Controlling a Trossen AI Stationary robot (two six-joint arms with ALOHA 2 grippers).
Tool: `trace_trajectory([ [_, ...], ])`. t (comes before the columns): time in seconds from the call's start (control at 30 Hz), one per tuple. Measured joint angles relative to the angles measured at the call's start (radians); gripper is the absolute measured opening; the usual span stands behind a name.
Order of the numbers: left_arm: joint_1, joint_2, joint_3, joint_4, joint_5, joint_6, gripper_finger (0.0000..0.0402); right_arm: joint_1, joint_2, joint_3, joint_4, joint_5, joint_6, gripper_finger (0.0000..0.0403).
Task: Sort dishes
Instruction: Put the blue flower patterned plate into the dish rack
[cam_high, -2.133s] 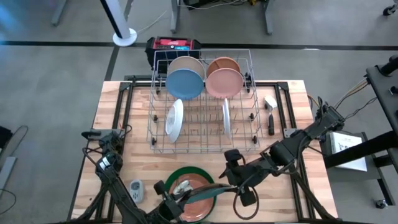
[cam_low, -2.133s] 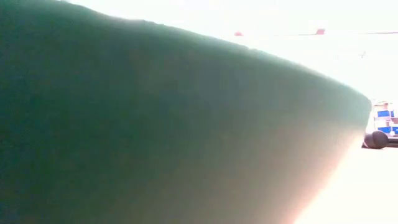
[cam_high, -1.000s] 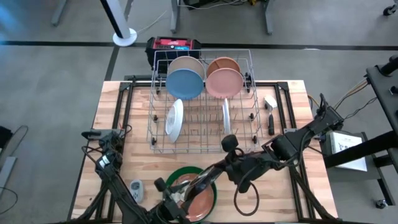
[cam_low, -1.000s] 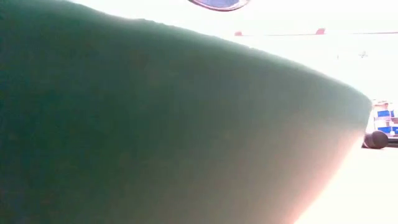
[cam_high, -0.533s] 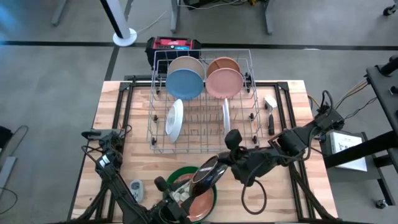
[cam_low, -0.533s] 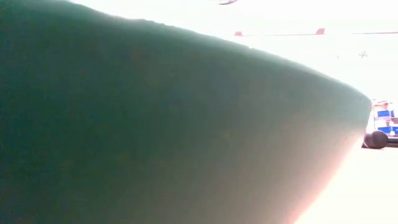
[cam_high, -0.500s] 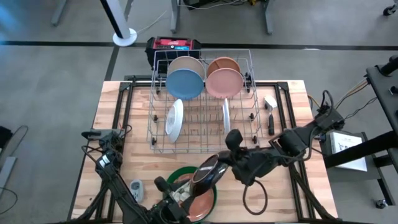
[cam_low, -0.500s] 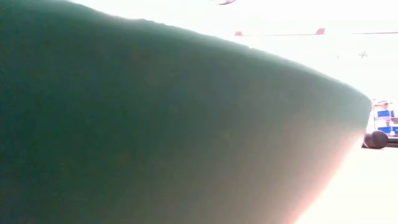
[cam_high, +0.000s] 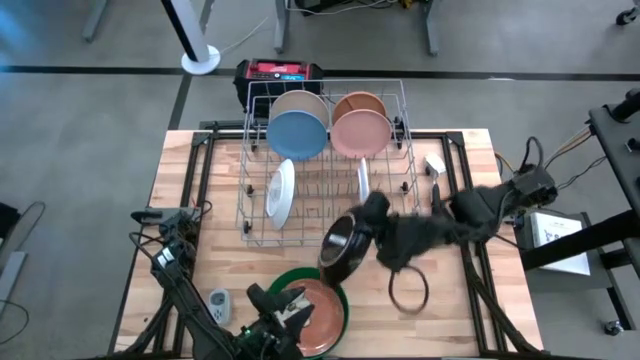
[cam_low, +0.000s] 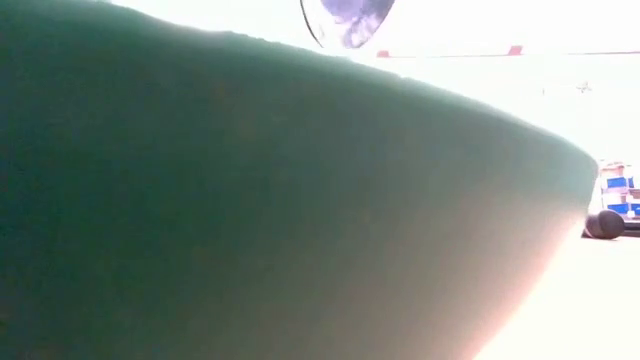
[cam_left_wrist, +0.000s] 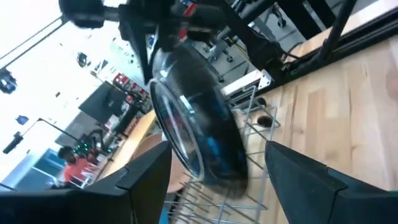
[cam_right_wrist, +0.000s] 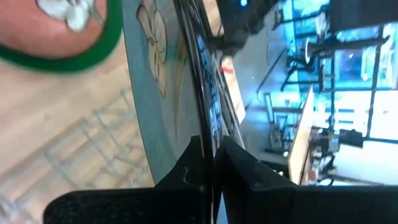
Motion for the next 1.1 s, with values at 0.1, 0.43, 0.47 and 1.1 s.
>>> trace_trajectory([
  [0.1,0.000,-0.022,-0.009,0.001,-0.019,0.044,0.0247,-0.058,-0.019,0.000,0.003,-0.039,-0.037,0.0006],
  [0.43,0.004,-0.235,-0.242,0.002,-0.077,0.121,0.0247,-0.254,-0.059,0.000,-0.007,-0.172,-0.490,0.0006],
  [0.47,0.004,-0.276,-0.292,0.001,-0.082,0.100,0.0247,-0.278,-0.059,0.004,-0.020,-0.203,-0.498,0.0006],
  [1.1,0.006,-0.602,-0.736,0.028,-0.121,-0.190,0.0247,-0.478,-0.052,0.030,-0.144,-0.441,-0.594,0.0007],
])
